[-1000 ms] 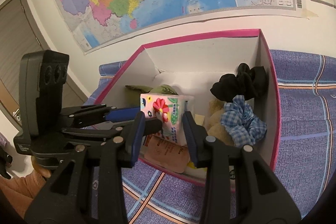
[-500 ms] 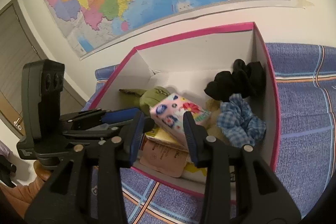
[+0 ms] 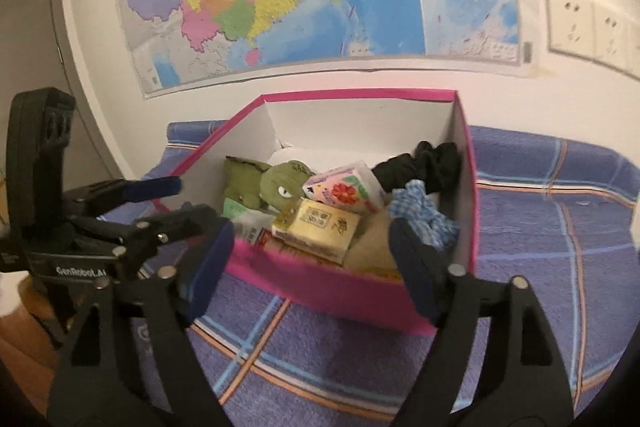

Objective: Organize soft objects

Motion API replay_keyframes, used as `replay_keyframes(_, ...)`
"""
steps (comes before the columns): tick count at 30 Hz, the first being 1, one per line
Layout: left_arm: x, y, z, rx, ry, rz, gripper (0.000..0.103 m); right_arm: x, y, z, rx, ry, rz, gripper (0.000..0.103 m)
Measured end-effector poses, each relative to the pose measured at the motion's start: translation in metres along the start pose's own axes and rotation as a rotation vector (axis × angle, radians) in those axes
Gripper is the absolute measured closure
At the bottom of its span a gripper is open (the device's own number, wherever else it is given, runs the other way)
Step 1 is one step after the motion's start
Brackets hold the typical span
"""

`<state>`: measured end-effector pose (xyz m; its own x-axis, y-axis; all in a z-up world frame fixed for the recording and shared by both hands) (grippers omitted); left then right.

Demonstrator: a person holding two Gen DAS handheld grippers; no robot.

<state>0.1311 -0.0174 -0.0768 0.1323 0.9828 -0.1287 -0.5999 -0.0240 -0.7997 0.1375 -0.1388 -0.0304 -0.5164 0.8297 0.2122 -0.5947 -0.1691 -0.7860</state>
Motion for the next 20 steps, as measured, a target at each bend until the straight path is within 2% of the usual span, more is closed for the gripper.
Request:
replay_keyframes(3,0.002,0.010,0.010,-0.014,-0.070,-0.041,0.015,0.002,0.015,0.009,-0.009,0.048,0.020,0.017)
replay_keyframes(7,0.003,0.024,0.016,-0.002,-0.081,-0.023,0.015,0.006,0.036,0.012,0.017,0.084,0.034,0.017)
replay_keyframes(12,0.010,0.038,0.021,0.007,-0.127,0.006,0.015,0.007,0.045,0.015,0.012,0.119,0.036,0.017)
replay_keyframes(16,0.015,0.048,0.020,0.022,-0.132,0.056,0.015,0.013,0.055,0.015,0.026,0.121,0.039,0.017)
replay_keyframes(20,0.017,0.056,0.020,0.036,-0.166,0.056,0.015,0.018,0.061,0.016,0.031,0.121,0.041,0.017)
Point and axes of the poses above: each gripper's, at about its wrist camera, not at the fingertips, and z roughly against the way its jaws point, x to its left, y to its underside, the point moved 10 cm from there along -z, roughly the way its jaws point, and after that the axes turned 5 degrees about y, right-handed, at the moved point
